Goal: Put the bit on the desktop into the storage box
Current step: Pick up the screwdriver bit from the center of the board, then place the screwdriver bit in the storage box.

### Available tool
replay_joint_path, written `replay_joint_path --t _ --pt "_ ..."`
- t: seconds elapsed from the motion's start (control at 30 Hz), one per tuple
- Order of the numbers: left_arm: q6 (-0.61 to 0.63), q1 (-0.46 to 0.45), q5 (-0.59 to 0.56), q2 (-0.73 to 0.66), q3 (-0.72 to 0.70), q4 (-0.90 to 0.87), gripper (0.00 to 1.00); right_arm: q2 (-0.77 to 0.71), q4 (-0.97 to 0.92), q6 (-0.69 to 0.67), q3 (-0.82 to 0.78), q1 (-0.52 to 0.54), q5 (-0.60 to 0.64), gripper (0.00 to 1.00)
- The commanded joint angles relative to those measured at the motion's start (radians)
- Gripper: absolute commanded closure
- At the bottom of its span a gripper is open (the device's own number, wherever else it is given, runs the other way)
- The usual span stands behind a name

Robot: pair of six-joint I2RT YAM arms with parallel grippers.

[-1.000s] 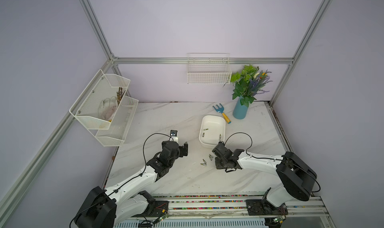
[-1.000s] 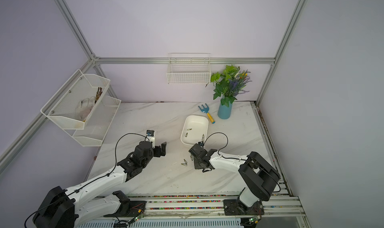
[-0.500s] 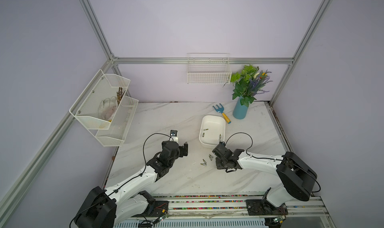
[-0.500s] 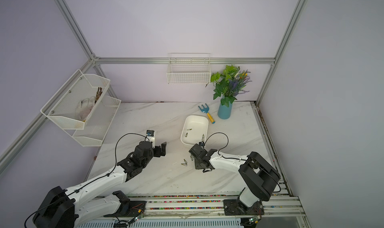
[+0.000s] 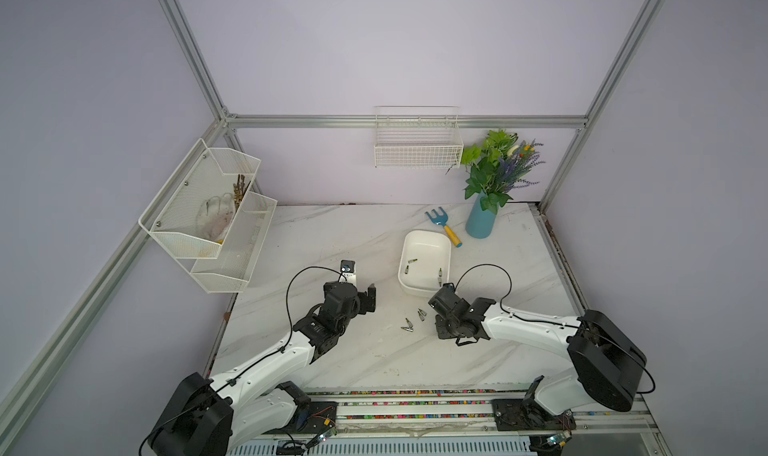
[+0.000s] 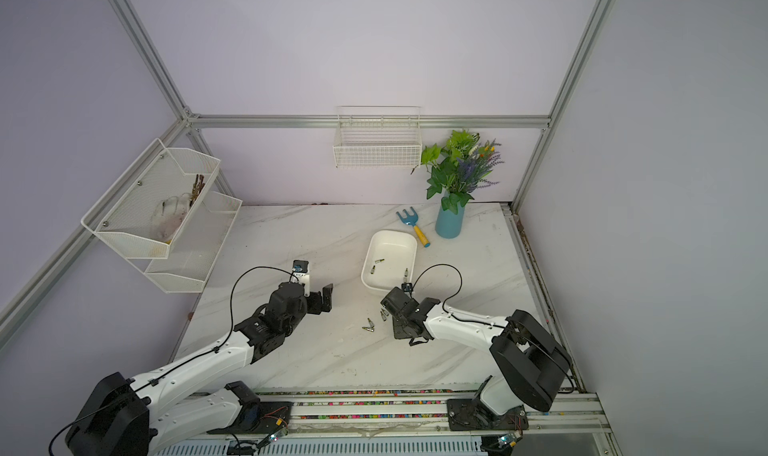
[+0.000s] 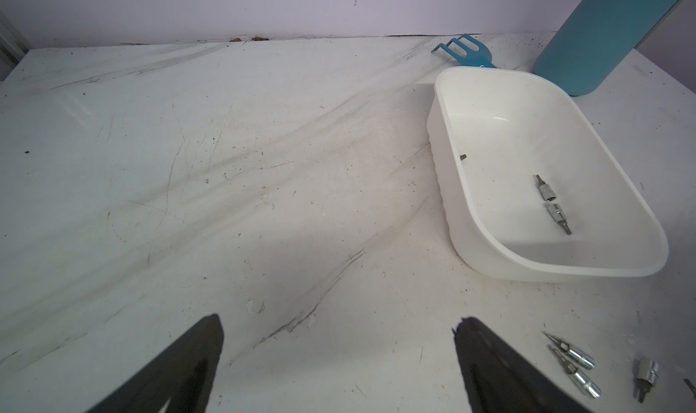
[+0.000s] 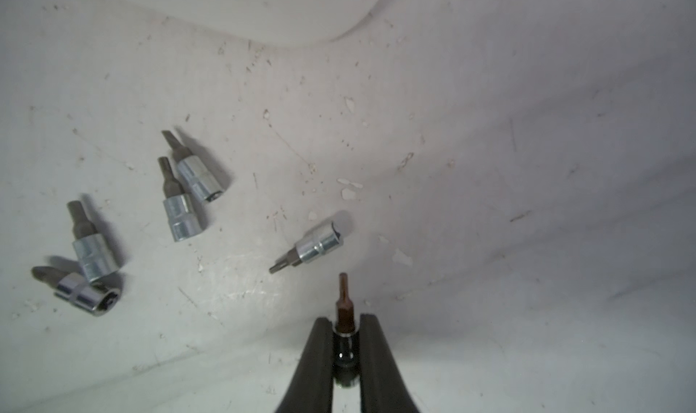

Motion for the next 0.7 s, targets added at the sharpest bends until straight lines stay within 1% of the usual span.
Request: replay_joint_path --t 0.0,0.2,0.4,0.57,0.67 --pt "0.015 0.003 -0.002 -0.006 0.001 0.032 0.00 -0.050 -0.038 0.014 -0.001 0.001 0.041 0.85" --pt "0.015 0.003 -0.002 -0.007 0.001 0.031 0.00 -0.116 -0.051 0.003 0.037 -0.004 0.092 0.85" --pt "0.016 0.003 -0.006 -0.007 0.000 0.034 0.00 -0.100 -0.006 -0.061 0.123 -0.045 0.115 0.86" --pt "0.016 0.003 -0.006 -0.007 -0.002 0.034 0.00 -0.023 0.107 -0.135 0.212 -0.120 0.053 0.86" --pt "0.017 0.004 -0.008 -0.006 -0.001 0.037 0.00 0.076 0.169 -0.167 0.275 -0.159 0.028 0.86"
